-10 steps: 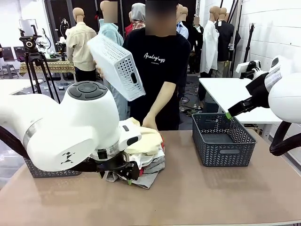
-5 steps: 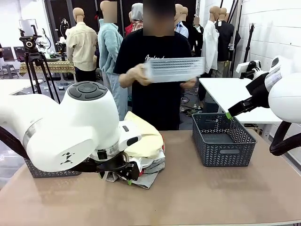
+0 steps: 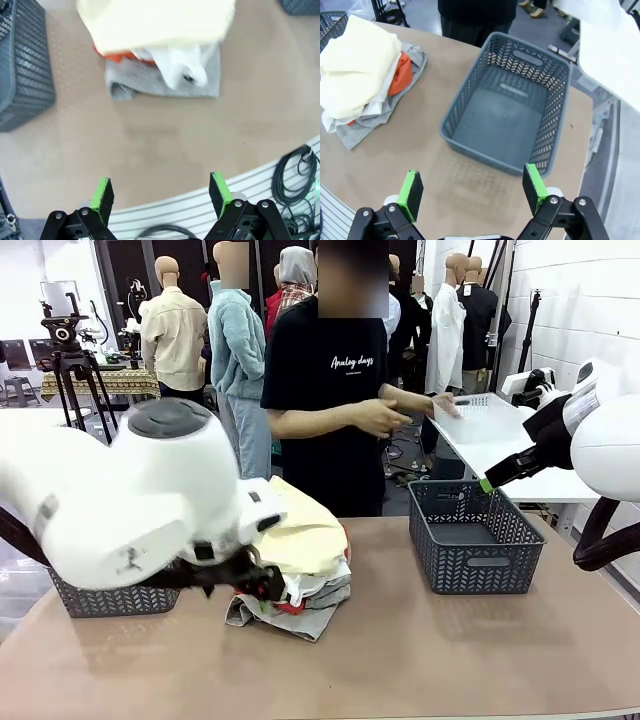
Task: Sort the tops and bottoms.
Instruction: Lift clothes from the center of the table with your left hand.
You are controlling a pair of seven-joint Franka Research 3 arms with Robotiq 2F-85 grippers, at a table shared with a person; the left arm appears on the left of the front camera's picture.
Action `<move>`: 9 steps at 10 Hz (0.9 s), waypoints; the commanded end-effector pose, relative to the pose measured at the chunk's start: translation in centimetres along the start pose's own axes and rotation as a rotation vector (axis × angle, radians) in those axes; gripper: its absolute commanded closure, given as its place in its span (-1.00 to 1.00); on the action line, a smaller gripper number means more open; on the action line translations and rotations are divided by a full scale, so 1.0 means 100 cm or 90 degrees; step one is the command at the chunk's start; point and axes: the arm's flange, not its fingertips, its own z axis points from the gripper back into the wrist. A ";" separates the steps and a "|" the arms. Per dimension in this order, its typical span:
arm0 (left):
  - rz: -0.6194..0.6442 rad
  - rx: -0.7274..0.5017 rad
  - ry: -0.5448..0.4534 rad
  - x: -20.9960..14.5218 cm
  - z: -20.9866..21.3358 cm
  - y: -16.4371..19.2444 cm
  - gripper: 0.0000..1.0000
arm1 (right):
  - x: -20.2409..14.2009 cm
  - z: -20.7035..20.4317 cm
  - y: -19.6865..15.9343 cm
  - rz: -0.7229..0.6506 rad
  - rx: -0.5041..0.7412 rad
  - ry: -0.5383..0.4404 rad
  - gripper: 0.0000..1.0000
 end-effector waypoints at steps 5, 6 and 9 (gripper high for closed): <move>-0.006 -0.158 -0.150 0.038 -0.004 0.168 -1.00 | 0.000 0.000 0.000 0.004 -0.002 -0.001 -1.00; 0.000 -0.189 -0.183 0.029 0.019 0.195 -1.00 | 0.000 0.000 0.000 0.004 -0.002 -0.001 -1.00; -0.048 -0.148 -0.247 0.008 0.072 0.241 -1.00 | 0.000 0.000 0.000 0.004 -0.002 -0.001 -1.00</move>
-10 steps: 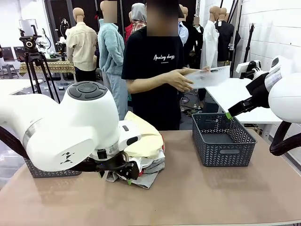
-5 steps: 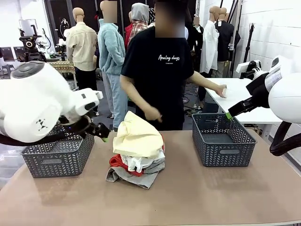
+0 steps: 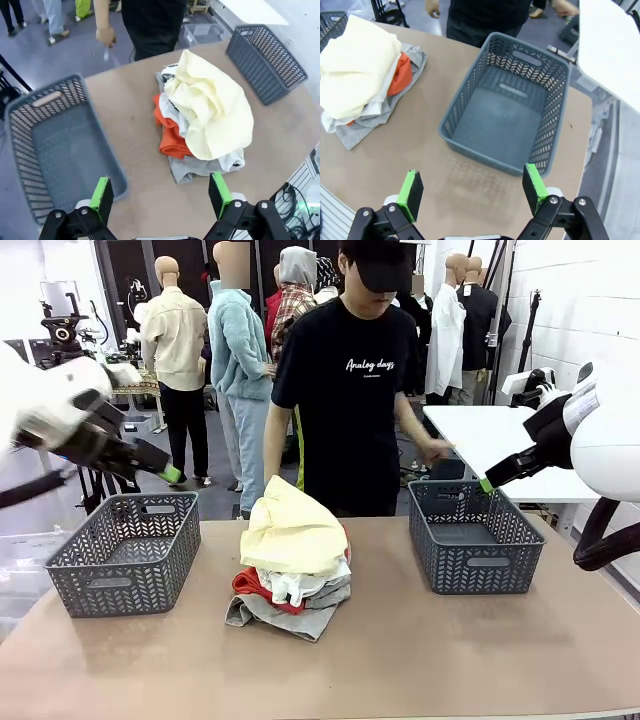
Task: Sort the tops and bottoms.
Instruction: Lift clothes from the center of the table with your left hand.
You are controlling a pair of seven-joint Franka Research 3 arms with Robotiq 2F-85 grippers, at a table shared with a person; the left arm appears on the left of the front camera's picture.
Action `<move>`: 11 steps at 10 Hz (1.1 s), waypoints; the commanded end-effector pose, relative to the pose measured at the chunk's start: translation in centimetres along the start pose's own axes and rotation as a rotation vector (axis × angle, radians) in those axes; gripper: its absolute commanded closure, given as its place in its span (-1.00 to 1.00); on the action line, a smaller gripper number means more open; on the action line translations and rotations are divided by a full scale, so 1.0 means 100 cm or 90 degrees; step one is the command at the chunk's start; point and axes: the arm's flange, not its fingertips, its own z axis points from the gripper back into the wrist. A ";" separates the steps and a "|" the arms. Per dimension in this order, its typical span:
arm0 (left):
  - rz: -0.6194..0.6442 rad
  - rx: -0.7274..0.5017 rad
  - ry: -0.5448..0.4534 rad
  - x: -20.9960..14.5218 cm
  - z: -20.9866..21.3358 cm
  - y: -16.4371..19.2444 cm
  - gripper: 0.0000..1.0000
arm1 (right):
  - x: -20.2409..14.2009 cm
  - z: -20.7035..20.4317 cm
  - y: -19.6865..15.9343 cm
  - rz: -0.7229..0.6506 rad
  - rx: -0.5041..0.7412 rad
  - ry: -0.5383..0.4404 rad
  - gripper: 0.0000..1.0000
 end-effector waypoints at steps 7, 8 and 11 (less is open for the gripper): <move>-0.157 0.012 -0.007 -0.073 0.034 -0.013 -1.00 | 0.000 -0.001 -0.001 0.003 -0.001 -0.001 -1.00; -0.168 0.016 0.007 -0.079 0.030 -0.016 -1.00 | 0.000 -0.001 -0.001 0.003 -0.001 -0.001 -1.00; -0.139 0.014 -0.006 -0.004 0.049 -0.007 -1.00 | 0.000 -0.001 -0.001 0.003 -0.001 -0.001 -1.00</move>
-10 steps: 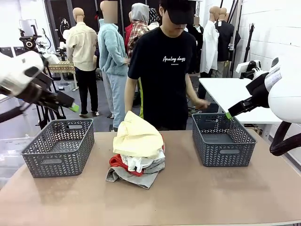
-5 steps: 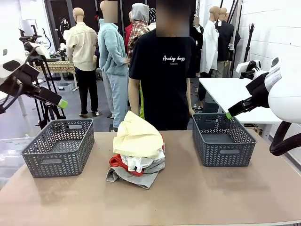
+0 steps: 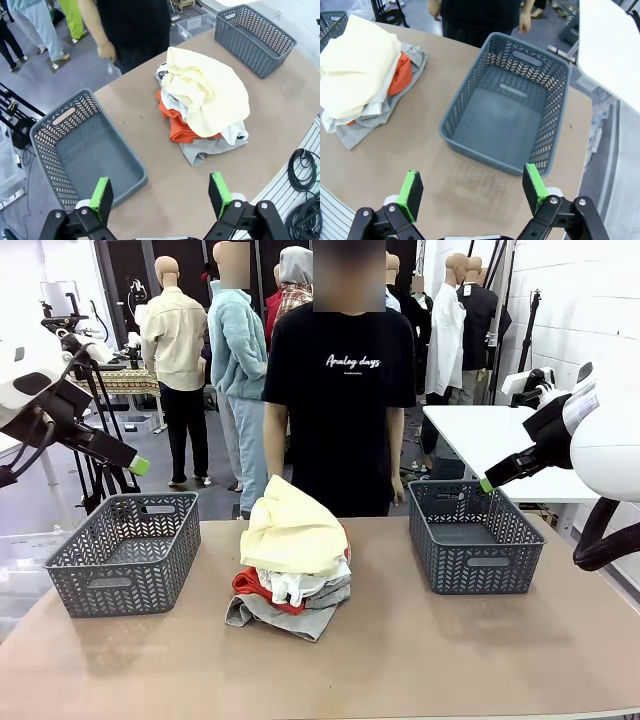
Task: Sort the tops and bottoms.
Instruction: Lift clothes from the center of the table with your left hand.
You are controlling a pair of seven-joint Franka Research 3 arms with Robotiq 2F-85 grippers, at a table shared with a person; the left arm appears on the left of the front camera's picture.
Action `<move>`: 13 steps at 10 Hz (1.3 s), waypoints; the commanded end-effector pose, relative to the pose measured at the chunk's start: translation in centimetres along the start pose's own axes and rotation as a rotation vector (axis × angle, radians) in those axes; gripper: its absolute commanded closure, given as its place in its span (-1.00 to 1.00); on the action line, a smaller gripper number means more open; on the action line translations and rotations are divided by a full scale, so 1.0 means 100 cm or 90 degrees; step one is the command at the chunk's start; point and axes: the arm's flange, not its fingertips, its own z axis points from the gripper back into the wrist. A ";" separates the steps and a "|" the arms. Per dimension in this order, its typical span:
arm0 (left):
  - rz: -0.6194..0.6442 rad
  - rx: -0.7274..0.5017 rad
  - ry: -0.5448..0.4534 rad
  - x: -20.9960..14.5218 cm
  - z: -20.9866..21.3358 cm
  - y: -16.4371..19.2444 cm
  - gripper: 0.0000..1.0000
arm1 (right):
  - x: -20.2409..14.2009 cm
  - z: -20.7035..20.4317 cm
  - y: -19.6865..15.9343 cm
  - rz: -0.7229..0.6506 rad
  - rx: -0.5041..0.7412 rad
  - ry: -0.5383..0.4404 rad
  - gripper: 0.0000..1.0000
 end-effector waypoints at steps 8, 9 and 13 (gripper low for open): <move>0.005 0.002 -0.005 0.000 0.001 0.002 -1.00 | 0.000 -0.001 -0.001 0.002 -0.001 -0.001 -1.00; 0.005 0.002 -0.005 0.000 0.001 0.002 -1.00 | 0.000 -0.001 -0.001 0.002 -0.001 -0.001 -1.00; -0.017 -0.007 0.033 0.048 -0.060 -0.035 -1.00 | 0.000 -0.001 -0.001 0.002 -0.001 -0.001 -1.00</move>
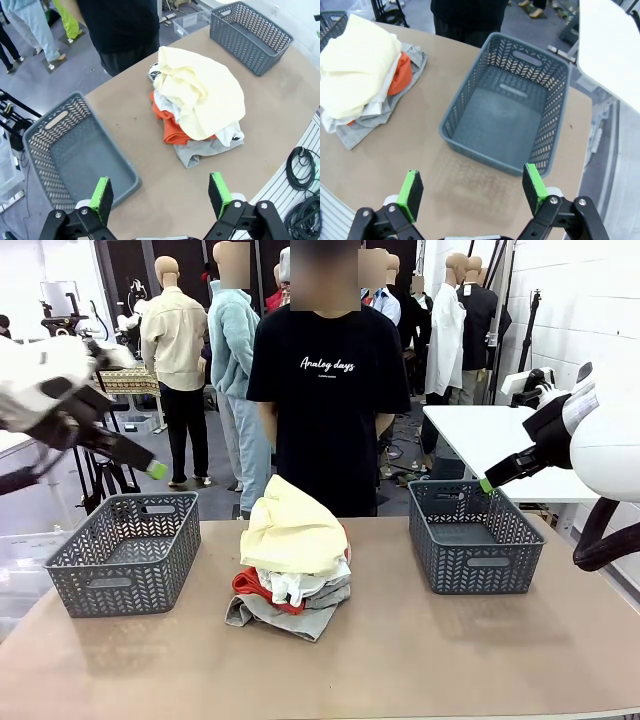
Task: Sort the tops and bottoms.
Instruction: Lift clothes from the center of the table with your left hand.
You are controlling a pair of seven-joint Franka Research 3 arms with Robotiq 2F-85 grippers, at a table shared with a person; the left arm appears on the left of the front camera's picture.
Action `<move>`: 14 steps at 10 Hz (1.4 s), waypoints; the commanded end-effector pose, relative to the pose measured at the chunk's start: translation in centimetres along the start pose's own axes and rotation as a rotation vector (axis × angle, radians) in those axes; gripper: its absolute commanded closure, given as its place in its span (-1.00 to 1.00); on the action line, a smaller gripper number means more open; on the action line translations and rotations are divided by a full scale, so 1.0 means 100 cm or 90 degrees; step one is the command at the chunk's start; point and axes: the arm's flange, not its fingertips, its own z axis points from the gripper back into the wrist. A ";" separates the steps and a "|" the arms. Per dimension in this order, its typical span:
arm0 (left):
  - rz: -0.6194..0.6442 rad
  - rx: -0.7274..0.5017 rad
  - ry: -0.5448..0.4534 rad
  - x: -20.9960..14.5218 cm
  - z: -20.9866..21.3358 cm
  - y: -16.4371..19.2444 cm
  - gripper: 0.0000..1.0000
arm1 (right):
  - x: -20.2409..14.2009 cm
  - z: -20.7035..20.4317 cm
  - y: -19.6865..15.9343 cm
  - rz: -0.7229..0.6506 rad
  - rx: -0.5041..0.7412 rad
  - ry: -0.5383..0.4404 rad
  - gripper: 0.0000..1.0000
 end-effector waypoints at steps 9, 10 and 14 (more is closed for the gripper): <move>-0.050 0.039 0.088 0.076 -0.106 -0.083 -1.00 | 0.000 -0.001 -0.001 0.002 -0.001 -0.001 -1.00; -0.041 0.091 0.069 0.098 -0.108 -0.090 -1.00 | 0.000 -0.001 -0.001 0.002 -0.001 -0.001 -1.00; -0.037 0.149 0.144 0.157 -0.186 -0.133 -1.00 | 0.000 -0.001 -0.001 0.002 -0.001 -0.001 -1.00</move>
